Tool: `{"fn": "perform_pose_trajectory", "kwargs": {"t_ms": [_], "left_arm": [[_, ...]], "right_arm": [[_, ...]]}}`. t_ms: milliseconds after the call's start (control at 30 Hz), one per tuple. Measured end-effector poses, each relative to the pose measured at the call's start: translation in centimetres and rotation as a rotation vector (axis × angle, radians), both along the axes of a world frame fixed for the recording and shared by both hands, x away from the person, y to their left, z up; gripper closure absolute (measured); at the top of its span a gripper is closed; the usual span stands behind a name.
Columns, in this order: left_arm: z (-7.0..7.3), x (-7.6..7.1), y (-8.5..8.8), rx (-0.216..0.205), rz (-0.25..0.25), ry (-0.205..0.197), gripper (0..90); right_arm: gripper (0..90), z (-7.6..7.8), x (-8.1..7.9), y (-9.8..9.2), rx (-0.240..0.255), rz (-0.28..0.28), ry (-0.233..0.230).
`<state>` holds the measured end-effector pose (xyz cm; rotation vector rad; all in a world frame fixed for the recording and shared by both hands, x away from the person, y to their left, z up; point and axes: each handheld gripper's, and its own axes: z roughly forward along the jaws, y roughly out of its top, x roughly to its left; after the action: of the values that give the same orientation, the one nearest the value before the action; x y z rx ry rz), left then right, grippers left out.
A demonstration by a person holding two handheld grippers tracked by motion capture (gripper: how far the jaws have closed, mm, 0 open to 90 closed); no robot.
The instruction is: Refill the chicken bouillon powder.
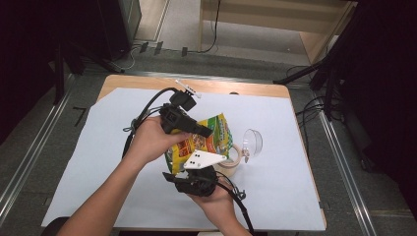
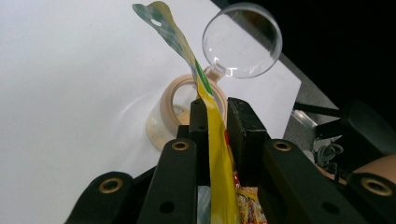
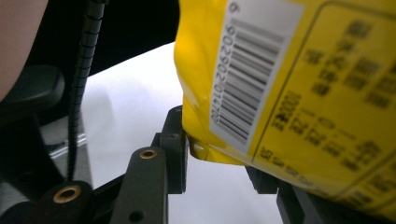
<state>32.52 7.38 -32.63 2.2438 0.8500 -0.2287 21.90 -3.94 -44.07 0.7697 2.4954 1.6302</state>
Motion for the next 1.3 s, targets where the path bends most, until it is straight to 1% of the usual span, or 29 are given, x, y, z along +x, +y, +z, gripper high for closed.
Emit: {"fn": "perform_pose_trajectory", "kwargs": {"t_ms": [33,133,167,267,300,433,533,733,800,867,933,1133,1300], "left_arm": [[-0.04,-0.01,0.05,-0.007,-0.002,0.002,81.4],[-0.03,-0.14,0.08,-0.013,-0.001,-0.003,81.5],[0.03,-0.19,0.06,-0.006,-0.001,-0.006,81.4],[0.07,-0.31,-0.05,-0.003,-0.005,-0.014,81.4],[0.06,-0.36,-0.11,-0.009,-0.008,-0.012,81.4],[0.14,-0.60,-0.26,-0.004,-0.006,-0.025,81.5],[0.08,-0.56,-0.19,-0.004,-0.007,-0.022,82.0],[0.14,-0.72,-0.15,0.005,-0.005,-0.023,84.8],[0.19,-0.67,0.00,0.005,-0.007,-0.027,86.0],[0.28,-0.57,0.25,0.004,0.003,-0.026,86.3],[0.34,-0.45,0.55,-0.006,0.009,-0.020,86.6],[0.34,-0.46,0.64,0.005,0.020,-0.024,86.6],[0.12,-0.66,0.05,0.003,0.006,-0.021,85.9]], "right_arm": [[65.9,-0.10,0.02,0.00,-0.001,-0.001,0.007],[66.0,-0.13,-0.07,-0.05,-0.004,-0.004,-0.009],[65.9,-0.12,-0.12,-0.03,-0.003,-0.004,-0.010],[66.0,-0.19,-0.22,-0.03,-0.001,-0.009,-0.016],[66.3,-0.24,-0.23,-0.04,0.000,-0.012,-0.015],[66.5,-0.31,-0.33,-0.13,0.001,-0.013,-0.014],[66.4,-0.31,-0.39,-0.19,-0.001,-0.014,-0.020],[66.4,-0.41,-0.47,-0.27,0.018,-0.011,0.010],[66.3,-0.43,-0.51,-0.27,0.013,-0.011,0.003],[66.1,-0.37,-0.57,-0.30,0.010,-0.013,-0.009],[66.0,-0.25,-0.66,-0.37,0.013,-0.016,-0.017],[66.0,-0.32,-0.61,-0.45,0.012,-0.017,-0.005],[65.5,-0.33,-0.70,-0.37,0.012,-0.018,-0.005]]}}
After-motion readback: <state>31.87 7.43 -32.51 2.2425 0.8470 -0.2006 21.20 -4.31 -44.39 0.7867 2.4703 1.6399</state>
